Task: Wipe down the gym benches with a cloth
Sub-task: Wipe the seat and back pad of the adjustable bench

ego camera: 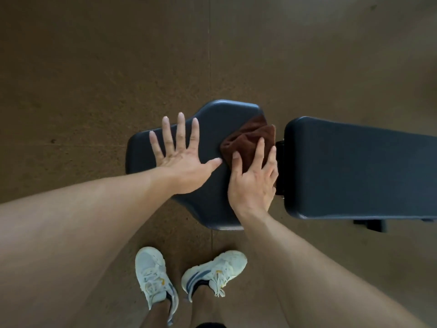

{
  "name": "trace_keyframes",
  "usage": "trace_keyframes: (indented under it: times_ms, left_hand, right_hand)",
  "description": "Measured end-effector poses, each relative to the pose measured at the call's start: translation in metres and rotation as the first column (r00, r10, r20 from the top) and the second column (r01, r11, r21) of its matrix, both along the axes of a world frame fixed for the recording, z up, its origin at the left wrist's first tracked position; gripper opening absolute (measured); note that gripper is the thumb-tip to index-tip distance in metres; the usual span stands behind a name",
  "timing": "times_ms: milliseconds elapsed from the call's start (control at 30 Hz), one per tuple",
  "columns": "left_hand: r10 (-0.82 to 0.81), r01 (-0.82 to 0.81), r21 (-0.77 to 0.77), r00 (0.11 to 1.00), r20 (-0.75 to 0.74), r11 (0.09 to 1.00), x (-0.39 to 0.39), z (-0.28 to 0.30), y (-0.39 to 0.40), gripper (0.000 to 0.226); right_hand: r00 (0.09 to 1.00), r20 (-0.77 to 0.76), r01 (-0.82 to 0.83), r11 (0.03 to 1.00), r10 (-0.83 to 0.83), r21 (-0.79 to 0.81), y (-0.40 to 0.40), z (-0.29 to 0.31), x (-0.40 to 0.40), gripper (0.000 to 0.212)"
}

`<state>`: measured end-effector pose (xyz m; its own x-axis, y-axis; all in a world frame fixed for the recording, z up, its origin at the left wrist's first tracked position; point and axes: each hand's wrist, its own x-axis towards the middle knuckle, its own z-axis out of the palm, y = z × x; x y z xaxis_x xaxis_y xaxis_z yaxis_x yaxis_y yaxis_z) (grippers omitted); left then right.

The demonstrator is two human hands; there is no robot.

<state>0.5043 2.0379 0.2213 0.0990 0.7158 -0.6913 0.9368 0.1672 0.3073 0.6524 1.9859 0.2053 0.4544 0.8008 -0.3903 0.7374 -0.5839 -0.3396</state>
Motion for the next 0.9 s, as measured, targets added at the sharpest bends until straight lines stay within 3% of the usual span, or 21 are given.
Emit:
trace_keyframes:
  times_ms: [200,433,567,733,900]
  left_hand:
    - [-0.103,0.095,-0.113,0.992,-0.071,0.989,0.003,0.008,0.001,0.168]
    - [-0.112,0.09,-0.166,0.985,-0.13,0.982,0.009,0.013,0.003,0.172]
    - [-0.104,0.078,-0.189,0.986,-0.133,0.979,0.011,0.019,0.003,0.172]
    - [-0.101,0.07,-0.206,0.984,-0.146,0.976,0.014,0.025,0.004,0.171]
    - [-0.105,0.079,-0.171,0.983,-0.153,0.982,0.013,0.021,0.004,0.17]
  right_hand:
    - [0.979,-0.186,0.101,0.993,-0.088,0.065,0.062,-0.003,0.028,0.073]
    - [0.904,-0.419,0.123,0.991,-0.087,0.061,0.122,-0.011,0.049,0.064]
    - [0.927,-0.374,0.058,0.984,0.01,0.17,0.054,-0.004,0.043,0.065]
    - [0.97,-0.206,-0.095,0.983,0.126,0.154,-0.082,0.002,0.03,0.061]
    - [0.967,-0.201,-0.111,0.97,0.156,0.218,-0.136,0.006,0.028,0.063]
